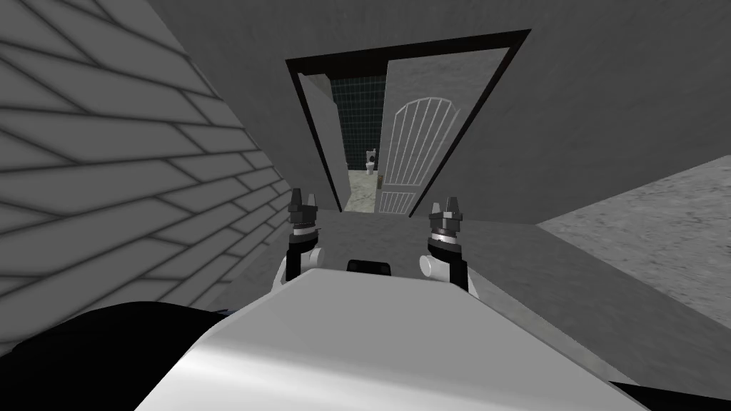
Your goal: Push the door open
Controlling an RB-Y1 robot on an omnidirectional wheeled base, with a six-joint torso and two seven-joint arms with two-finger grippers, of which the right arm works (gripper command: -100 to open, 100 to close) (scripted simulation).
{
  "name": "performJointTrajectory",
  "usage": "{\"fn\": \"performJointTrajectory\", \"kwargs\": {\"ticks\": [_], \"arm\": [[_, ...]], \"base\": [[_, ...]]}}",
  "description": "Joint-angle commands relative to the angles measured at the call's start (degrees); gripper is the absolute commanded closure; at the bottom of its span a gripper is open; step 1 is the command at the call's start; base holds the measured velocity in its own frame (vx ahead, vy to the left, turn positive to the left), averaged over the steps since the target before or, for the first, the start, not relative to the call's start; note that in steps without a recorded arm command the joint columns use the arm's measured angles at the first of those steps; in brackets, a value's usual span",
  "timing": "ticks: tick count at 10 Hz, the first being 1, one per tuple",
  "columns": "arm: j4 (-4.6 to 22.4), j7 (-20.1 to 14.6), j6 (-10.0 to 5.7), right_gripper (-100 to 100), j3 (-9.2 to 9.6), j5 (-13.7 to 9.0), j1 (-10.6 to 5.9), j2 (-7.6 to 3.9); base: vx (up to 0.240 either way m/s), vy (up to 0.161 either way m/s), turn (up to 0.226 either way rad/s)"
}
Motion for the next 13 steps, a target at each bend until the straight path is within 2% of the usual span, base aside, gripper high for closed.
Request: {"fn": "performJointTrajectory", "kwargs": {"ticks": [1,5,11,12,13], "arm": [[1.21,0.09,0.82,-100,-0.06,1.89,-0.47,-0.5],[4.03,0.31,2.75,-100,-0.19,6.29,-1.58,-1.65],[10.98,0.83,7.49,-100,-0.51,16.26,-4.3,-4.38],[10.98,0.83,7.49,-100,-0.51,17.14,-4.3,-4.38],[12.37,0.94,8.44,-100,-0.58,19.23,-4.84,-4.92]], "base": [[0.072,0.087,0.051],[0.04,-0.008,0.061],[0.072,0.013,0.086],[0.06,0.012,0.029],[0.042,0.006,0.055]]}}
